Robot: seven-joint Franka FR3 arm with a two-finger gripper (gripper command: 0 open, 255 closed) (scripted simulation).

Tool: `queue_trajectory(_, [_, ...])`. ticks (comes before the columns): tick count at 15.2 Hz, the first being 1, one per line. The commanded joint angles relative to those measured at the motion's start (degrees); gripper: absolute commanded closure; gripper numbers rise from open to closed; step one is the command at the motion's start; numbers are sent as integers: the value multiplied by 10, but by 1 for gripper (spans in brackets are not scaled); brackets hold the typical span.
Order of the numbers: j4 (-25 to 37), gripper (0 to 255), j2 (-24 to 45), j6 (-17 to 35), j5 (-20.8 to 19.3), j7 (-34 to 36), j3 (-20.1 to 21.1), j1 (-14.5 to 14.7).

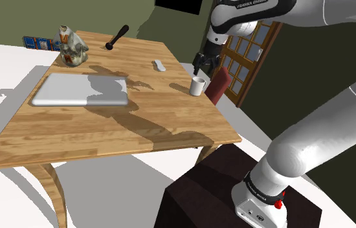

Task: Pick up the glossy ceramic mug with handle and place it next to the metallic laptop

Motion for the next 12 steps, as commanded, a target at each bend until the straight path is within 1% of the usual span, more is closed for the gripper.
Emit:
queue_trajectory(1, [20, 0, 41, 21, -1, -9, -7, -3])
queue_trajectory(7, [103, 0, 165, 58, 6, -41, -26, -17])
queue_trajectory(12, [193, 0, 271, 73, 17, -65, -36, -34])
